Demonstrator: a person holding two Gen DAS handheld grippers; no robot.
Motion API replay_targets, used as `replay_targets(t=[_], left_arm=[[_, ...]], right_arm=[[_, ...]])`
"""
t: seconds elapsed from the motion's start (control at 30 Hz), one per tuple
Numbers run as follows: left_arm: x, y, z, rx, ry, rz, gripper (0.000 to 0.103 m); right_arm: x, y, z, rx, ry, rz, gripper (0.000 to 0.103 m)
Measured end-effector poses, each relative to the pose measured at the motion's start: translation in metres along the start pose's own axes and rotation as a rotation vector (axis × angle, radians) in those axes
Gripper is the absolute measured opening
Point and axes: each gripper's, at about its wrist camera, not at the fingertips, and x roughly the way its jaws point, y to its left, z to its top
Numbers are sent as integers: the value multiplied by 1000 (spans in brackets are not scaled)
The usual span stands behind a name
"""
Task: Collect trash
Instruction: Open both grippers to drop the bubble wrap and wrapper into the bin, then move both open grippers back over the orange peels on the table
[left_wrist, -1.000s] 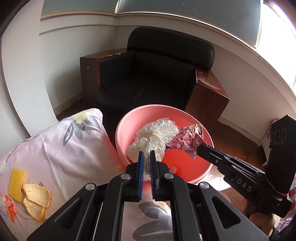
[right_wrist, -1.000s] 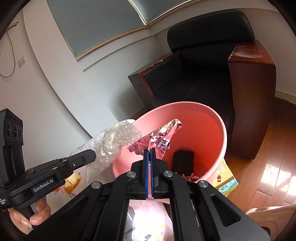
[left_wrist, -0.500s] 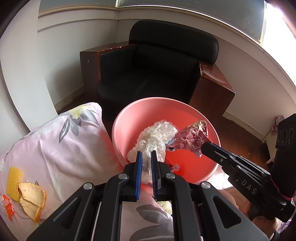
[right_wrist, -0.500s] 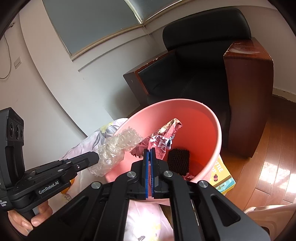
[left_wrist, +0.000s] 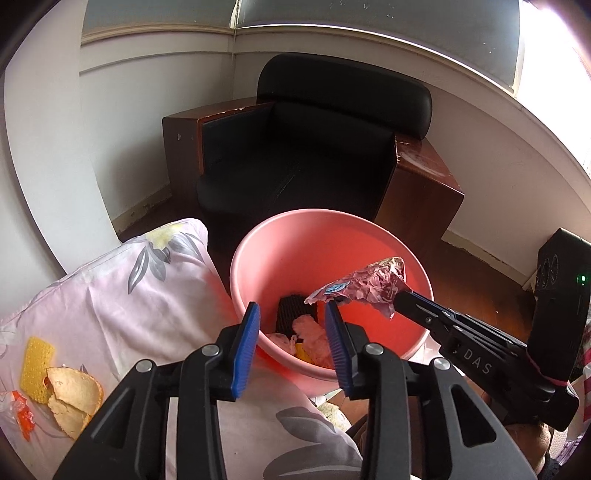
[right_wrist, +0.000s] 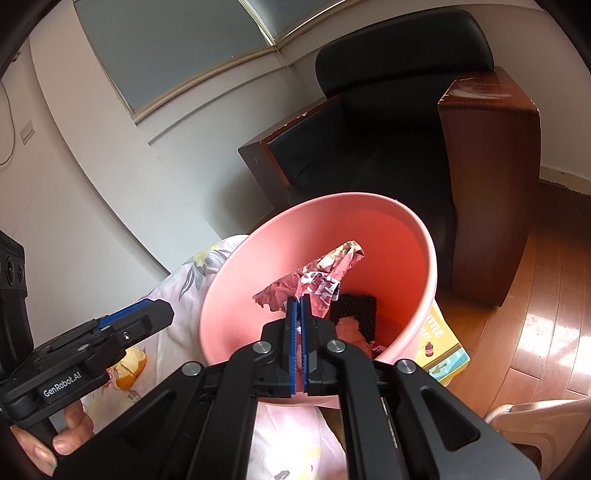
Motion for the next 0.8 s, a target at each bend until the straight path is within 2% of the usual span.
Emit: replay_targets(t=[0.07,0.13,0.2,0.57,0.8], left_arm=[[-3,0,-1,6,-7,3,39],[-7,0,-1,10,-14,6,40],[-11,2,-2,10,-21,9,41],[-41,20,-6,-36,-67,8,42],[-67,39,-14,-73,-97,24,43]], right_arm=[[1,-1,0,12,4,0,7],[1,-2,0,17,-2,2,24],[0,0,0,14,-9,7,29],[-9,15,-2,-22,-11,14,29],[-14,34,-5,-59,-4,48,29]])
